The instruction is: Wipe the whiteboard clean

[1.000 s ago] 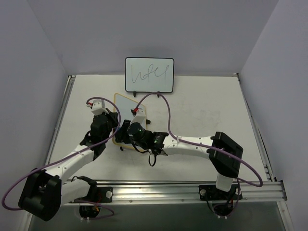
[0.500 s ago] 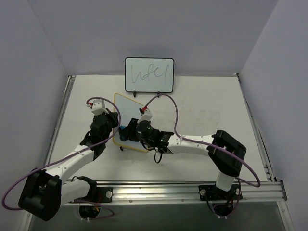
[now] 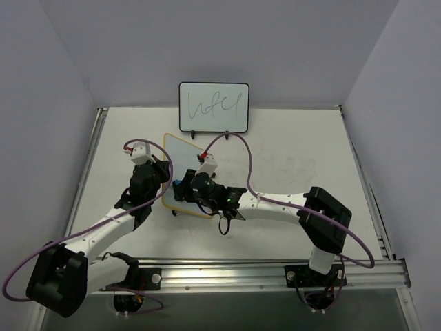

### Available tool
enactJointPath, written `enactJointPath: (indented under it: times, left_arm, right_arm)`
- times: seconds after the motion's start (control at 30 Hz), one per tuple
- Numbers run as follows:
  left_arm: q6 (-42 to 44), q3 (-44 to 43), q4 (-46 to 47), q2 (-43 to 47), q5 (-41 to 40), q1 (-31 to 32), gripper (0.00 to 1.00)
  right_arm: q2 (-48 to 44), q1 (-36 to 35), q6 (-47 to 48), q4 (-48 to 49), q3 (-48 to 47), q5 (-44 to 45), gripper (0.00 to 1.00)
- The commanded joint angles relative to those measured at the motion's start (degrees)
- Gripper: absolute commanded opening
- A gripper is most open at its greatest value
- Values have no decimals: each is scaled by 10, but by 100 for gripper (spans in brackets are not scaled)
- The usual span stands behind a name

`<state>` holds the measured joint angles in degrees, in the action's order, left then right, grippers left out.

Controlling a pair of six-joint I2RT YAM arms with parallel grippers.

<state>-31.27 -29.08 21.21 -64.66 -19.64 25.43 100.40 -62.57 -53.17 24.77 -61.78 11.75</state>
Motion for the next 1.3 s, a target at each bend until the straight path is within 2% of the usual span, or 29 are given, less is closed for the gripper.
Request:
enactJointPath:
  times: [0.0, 0.2, 0.57, 1.03, 1.27]
  left_arm:
    - [19, 2, -100, -22, 96, 42, 2]
    - [19, 1, -101, -22, 94, 45, 2]
    - [16, -2, -98, -28, 90, 50, 2]
    - [16, 0, -95, -32, 90, 50, 2]
    - [16, 2, -96, -29, 91, 51, 2]
  right_arm:
    - [43, -59, 47, -151, -35, -29, 0]
    - [48, -84, 79, -163, -72, -71, 0]
    - [31, -107, 108, -175, -83, -90, 0]
    - [3, -124, 124, -172, -63, -103, 0]
    - [-3, -107, 98, -163, -21, -93, 0]
